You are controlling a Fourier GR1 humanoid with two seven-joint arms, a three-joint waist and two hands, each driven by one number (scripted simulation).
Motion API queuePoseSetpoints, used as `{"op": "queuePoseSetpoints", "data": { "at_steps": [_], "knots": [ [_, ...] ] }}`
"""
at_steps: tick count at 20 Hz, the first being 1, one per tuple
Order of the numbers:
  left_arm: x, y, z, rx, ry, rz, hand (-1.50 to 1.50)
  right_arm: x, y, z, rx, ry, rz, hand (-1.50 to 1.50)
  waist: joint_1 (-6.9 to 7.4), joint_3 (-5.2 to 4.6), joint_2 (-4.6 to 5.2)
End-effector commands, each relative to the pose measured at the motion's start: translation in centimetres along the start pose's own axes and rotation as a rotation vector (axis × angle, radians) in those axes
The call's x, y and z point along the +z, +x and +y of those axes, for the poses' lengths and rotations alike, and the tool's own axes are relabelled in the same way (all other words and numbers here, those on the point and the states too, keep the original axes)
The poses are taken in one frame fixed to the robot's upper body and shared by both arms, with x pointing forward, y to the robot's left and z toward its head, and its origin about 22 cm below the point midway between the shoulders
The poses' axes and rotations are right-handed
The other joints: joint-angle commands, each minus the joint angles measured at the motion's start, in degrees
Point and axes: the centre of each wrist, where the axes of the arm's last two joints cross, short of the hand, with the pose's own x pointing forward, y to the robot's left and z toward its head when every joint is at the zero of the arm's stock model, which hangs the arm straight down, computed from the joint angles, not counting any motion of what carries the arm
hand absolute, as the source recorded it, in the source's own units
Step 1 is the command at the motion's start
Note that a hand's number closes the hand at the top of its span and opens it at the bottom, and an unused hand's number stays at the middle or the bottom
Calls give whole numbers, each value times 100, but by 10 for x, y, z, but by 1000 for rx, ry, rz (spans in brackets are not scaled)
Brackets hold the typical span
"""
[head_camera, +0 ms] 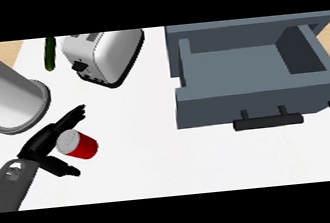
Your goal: Pick up the can, place it into the drawer and close the drawer
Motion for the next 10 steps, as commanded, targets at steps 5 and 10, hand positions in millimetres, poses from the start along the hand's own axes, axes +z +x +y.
{"op": "queuePoseSetpoints", "data": {
  "at_steps": [5, 10],
  "knots": [
    [-6, -4, -4, 109, -87, -102, -150, 4, 0, -3, 5, 17, 16, -150, 30, 4, -7],
    [-27, 0, -12, 126, -102, -76, -150, 9, 5, -3, -5, -7, 6, -150, -7, 3, -2]
  ]
}}
